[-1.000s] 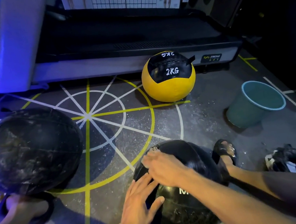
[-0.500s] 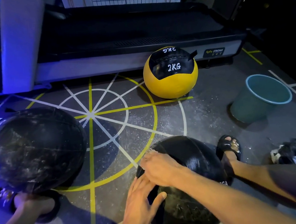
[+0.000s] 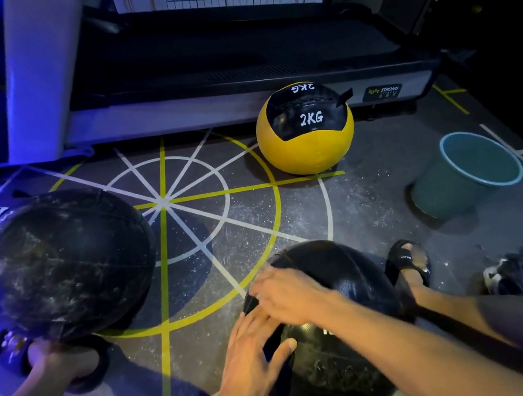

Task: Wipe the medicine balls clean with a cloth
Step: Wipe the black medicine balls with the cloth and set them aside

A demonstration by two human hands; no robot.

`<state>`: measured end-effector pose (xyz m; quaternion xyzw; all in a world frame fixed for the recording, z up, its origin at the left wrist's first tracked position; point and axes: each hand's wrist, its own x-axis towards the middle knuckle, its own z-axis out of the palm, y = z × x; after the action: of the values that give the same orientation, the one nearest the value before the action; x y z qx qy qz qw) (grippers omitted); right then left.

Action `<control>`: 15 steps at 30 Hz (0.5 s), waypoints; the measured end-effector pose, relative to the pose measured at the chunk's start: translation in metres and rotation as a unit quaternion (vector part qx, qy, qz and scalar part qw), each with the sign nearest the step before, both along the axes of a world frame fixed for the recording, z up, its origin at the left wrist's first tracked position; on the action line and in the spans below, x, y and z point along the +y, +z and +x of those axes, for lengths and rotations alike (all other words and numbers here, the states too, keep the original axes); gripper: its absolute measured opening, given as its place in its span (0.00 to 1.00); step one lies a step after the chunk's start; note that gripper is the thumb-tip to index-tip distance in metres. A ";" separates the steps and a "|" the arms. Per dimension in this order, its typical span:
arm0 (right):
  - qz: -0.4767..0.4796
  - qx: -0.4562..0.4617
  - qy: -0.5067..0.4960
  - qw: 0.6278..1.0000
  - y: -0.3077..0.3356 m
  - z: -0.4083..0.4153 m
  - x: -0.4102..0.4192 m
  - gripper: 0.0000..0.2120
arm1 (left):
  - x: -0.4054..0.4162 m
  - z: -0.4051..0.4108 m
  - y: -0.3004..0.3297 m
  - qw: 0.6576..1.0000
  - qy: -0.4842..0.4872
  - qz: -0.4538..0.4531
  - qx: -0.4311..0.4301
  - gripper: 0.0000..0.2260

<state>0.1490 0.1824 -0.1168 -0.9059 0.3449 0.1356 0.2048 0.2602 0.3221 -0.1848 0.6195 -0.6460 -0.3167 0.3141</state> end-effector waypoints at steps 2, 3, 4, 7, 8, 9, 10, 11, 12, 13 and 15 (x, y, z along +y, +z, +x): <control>-0.002 -0.008 0.011 1.000 0.001 -0.002 -0.001 0.19 | 0.002 0.004 -0.001 1.000 -0.002 0.008 -0.001 0.23; -0.004 -0.023 -0.009 1.000 0.002 -0.013 -0.010 0.19 | 0.002 0.004 0.001 1.000 -0.006 0.008 -0.002 0.24; -0.012 -0.033 -0.035 0.999 0.005 -0.025 -0.018 0.20 | 0.002 0.004 0.004 1.000 -0.010 0.006 -0.004 0.25; -0.046 -0.031 -0.170 0.984 0.018 -0.074 -0.046 0.16 | 0.002 0.004 0.008 1.000 -0.015 0.006 0.000 0.25; -0.050 -0.020 -0.218 0.974 0.022 -0.093 -0.051 0.14 | 0.002 0.004 0.008 1.000 -0.014 0.009 0.002 0.25; -0.049 -0.014 -0.259 0.964 0.026 -0.110 -0.051 0.14 | 0.002 0.005 0.008 1.000 -0.015 0.012 0.001 0.25; -0.049 -0.022 -0.296 0.954 0.029 -0.124 -0.049 0.14 | 0.002 0.007 0.008 1.000 -0.017 0.014 -0.001 0.25; -0.052 -0.040 -0.322 0.945 0.032 -0.133 -0.046 0.16 | 0.002 0.008 0.008 1.000 -0.016 0.014 0.001 0.25; -0.057 -0.070 -0.338 0.937 0.038 -0.135 -0.042 0.17 | 0.002 0.010 0.008 1.000 -0.012 0.013 0.006 0.25; -0.066 -0.113 -0.358 0.925 0.043 -0.133 -0.040 0.17 | 0.002 0.012 0.008 1.000 -0.007 0.016 0.013 0.26; -0.098 -0.195 -0.407 0.887 0.056 -0.131 -0.043 0.18 | 0.004 0.019 0.007 1.000 -0.001 0.027 0.017 0.26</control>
<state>0.0175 0.1395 -0.0610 -0.7098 0.6479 -0.1732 0.2157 0.2789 0.3258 -0.1774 0.6212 -0.6330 -0.3445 0.3078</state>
